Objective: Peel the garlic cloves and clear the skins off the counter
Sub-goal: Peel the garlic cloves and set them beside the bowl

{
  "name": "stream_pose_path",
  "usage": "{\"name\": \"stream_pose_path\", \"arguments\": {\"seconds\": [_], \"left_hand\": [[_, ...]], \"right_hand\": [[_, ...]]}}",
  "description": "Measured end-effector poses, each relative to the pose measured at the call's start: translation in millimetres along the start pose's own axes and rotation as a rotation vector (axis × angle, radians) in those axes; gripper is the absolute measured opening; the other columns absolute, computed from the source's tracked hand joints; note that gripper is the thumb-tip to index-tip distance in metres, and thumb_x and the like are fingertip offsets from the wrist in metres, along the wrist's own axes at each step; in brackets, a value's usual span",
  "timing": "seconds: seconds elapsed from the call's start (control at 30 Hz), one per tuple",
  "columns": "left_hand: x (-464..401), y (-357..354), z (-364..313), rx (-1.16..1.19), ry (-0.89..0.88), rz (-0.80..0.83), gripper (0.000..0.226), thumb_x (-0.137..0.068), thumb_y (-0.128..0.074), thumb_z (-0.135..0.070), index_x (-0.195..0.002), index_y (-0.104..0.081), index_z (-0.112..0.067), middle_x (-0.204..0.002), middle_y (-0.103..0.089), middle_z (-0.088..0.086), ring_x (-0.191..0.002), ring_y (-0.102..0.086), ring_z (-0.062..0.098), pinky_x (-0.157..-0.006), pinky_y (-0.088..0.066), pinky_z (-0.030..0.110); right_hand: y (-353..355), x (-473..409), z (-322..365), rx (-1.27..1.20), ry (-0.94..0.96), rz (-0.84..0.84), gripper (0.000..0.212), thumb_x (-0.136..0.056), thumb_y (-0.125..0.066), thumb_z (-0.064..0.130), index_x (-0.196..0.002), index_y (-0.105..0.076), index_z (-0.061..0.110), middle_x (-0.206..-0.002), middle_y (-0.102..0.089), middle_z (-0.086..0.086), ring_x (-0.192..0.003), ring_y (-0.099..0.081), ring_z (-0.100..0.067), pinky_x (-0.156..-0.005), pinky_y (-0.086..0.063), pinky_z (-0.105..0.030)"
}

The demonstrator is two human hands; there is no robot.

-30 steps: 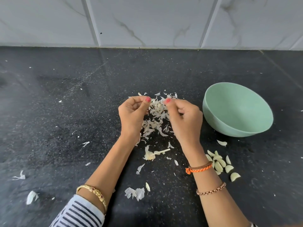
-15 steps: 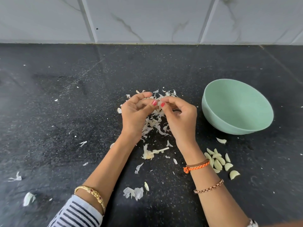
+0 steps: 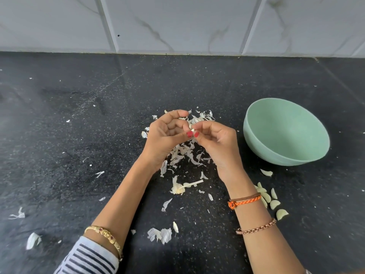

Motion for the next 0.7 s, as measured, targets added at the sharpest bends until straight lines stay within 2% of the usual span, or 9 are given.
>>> {"name": "stream_pose_path", "arguments": {"seconds": [0.17, 0.33, 0.4, 0.47, 0.53, 0.6, 0.7], "left_hand": [[0.4, -3.0, 0.3, -0.093, -0.047, 0.058, 0.041, -0.078, -0.061, 0.015, -0.107, -0.053, -0.014, -0.066, -0.059, -0.010, -0.065, -0.058, 0.004, -0.069, -0.051, 0.018], [-0.1, -8.8, 5.7, -0.156, -0.050, 0.090, 0.035, -0.076, -0.059, -0.006, -0.108, -0.053, -0.018, -0.070, -0.057, -0.012, -0.068, -0.054, 0.005, -0.068, -0.048, 0.019], [0.7, -10.7, 4.6, -0.146, -0.061, 0.084, 0.031, -0.078, -0.056, -0.006, -0.107, -0.053, -0.016, -0.074, -0.056, -0.005, -0.068, -0.054, 0.004, -0.067, -0.048, 0.018], [1.1, -8.3, 1.2, -0.099, -0.057, 0.034, 0.027, -0.079, -0.051, -0.005, -0.103, -0.054, -0.014, -0.075, -0.051, -0.001, -0.064, -0.051, 0.001, -0.063, -0.044, 0.015], [0.8, -3.1, -0.4, -0.135, -0.045, -0.015, 0.019, -0.082, -0.044, -0.009, -0.094, -0.058, -0.014, -0.068, -0.048, -0.008, -0.058, -0.044, 0.001, -0.057, -0.039, 0.014], [0.1, 1.4, 2.0, -0.235, -0.036, -0.041, 0.022, -0.087, -0.039, -0.019, -0.079, -0.059, -0.017, -0.056, -0.043, -0.014, -0.053, -0.037, 0.005, -0.051, -0.033, 0.018], [1.3, 0.4, 3.9, -0.363, -0.066, -0.026, 0.026, -0.090, -0.049, -0.028, -0.069, -0.061, -0.019, -0.052, -0.043, -0.009, -0.051, -0.034, 0.008, -0.048, -0.030, 0.021]], "right_hand": [[-0.3, -1.3, -2.8, 0.029, -0.047, 0.035, 0.020, -0.080, -0.066, -0.002, -0.082, -0.067, 0.018, -0.076, -0.067, 0.001, -0.070, -0.061, 0.000, -0.068, -0.051, -0.017], [0.8, -0.8, -6.0, -0.022, -0.124, 0.013, 0.019, -0.083, -0.064, -0.001, -0.084, -0.065, 0.018, -0.076, -0.067, -0.003, -0.070, -0.062, -0.005, -0.066, -0.053, -0.018], [1.5, 0.1, -8.7, -0.065, -0.174, -0.027, 0.018, -0.086, -0.061, 0.000, -0.088, -0.065, 0.018, -0.073, -0.066, 0.000, -0.065, -0.061, 0.000, -0.064, -0.051, -0.015], [4.1, 0.8, -9.7, -0.088, -0.192, -0.079, 0.021, -0.090, -0.056, 0.000, -0.092, -0.065, 0.019, -0.072, -0.063, 0.003, -0.063, -0.059, 0.003, -0.064, -0.050, -0.014], [6.1, 1.4, -8.6, -0.088, -0.192, -0.105, 0.022, -0.091, -0.053, 0.001, -0.094, -0.064, 0.021, -0.073, -0.061, 0.004, -0.063, -0.058, 0.003, -0.064, -0.050, -0.014], [5.1, 2.4, -8.1, -0.123, -0.202, -0.102, 0.021, -0.091, -0.054, 0.001, -0.092, -0.063, 0.020, -0.074, -0.063, 0.005, -0.065, -0.060, 0.002, -0.065, -0.051, -0.015], [-0.1, 3.4, -8.3, -0.192, -0.210, -0.066, 0.021, -0.090, -0.054, -0.002, -0.088, -0.064, 0.017, -0.077, -0.065, 0.000, -0.072, -0.063, -0.005, -0.070, -0.053, -0.019]]}}
Point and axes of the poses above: each hand's wrist, its own x-axis away from the middle knuckle, its own y-axis out of the back of the hand, z = x × y, the point moved 7 cm from there along -x, towards the middle knuckle
